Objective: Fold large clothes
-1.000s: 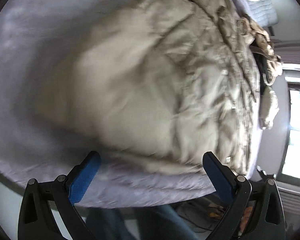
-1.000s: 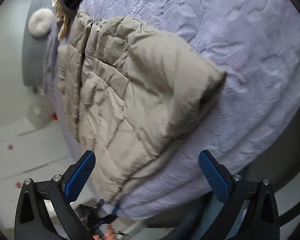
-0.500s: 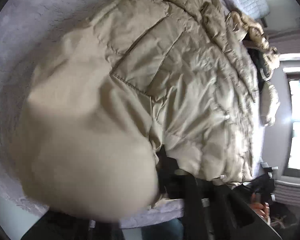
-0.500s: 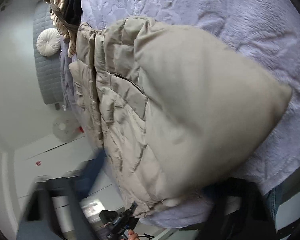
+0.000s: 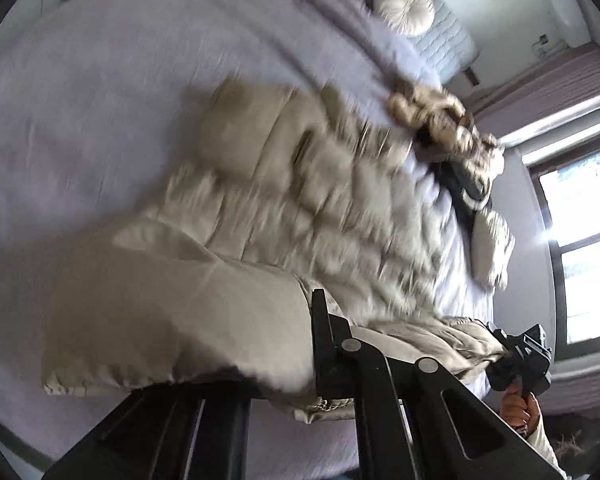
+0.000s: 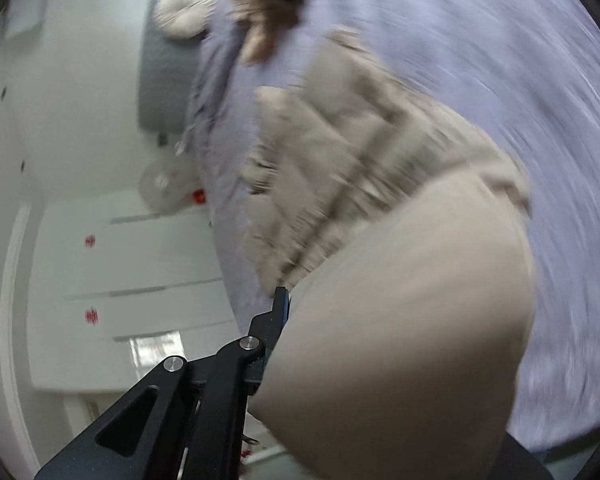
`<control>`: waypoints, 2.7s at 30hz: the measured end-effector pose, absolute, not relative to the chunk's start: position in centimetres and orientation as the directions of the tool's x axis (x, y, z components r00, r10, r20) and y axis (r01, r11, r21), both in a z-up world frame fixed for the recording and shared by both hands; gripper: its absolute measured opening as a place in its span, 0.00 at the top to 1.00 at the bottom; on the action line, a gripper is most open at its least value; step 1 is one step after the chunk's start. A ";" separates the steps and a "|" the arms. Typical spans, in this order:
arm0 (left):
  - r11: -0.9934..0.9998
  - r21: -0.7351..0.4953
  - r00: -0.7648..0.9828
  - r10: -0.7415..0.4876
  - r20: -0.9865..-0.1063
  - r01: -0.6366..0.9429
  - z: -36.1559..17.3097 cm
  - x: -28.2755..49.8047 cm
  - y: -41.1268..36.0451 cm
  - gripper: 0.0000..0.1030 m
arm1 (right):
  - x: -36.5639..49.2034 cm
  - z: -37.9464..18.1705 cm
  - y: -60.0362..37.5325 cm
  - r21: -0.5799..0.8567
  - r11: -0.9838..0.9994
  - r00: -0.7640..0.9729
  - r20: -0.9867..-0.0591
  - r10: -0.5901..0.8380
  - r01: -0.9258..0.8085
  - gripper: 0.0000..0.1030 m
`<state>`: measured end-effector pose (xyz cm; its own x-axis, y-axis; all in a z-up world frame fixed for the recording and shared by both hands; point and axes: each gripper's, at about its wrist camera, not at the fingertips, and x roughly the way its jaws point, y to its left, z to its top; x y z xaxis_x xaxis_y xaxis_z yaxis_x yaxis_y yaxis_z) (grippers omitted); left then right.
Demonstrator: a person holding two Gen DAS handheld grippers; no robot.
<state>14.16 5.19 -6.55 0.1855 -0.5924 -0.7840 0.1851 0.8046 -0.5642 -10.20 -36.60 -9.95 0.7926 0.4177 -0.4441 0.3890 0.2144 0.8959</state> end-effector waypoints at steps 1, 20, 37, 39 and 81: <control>0.806 -0.561 0.211 -0.591 -0.778 0.190 -5.8 15.3 4.5 0.90 | -8.7 -9.1 -37.3 0.896 0.240 0.788 -0.443 0.427 0.374 0.92; 0.909 -0.353 0.134 -0.387 -0.912 0.223 -15.0 35.5 -6.7 0.83 | 12.2 -15.4 -46.2 0.762 0.316 0.672 -0.648 0.358 0.566 0.90; 0.927 -0.096 0.372 -0.239 -0.897 0.363 -8.7 32.5 -5.1 0.33 | 12.4 -9.7 -46.1 0.752 0.428 0.685 -0.648 0.334 0.502 0.25; 0.916 -0.132 0.329 -0.267 -0.906 0.378 -9.5 32.8 -5.5 0.61 | 12.0 -8.2 -45.0 0.705 0.521 0.667 -0.680 0.304 0.481 0.51; 0.991 -0.032 0.341 -0.074 -0.937 0.127 -15.0 36.2 -0.8 0.49 | 8.5 -9.2 -48.9 0.456 0.606 0.580 -0.815 -0.011 0.652 0.88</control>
<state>36.19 -0.81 -15.01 0.3414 -0.0740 -0.9370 0.1266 0.9914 -0.0322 8.51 -48.90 -9.22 0.5799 -0.0106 -0.8146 0.6518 0.6058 0.4562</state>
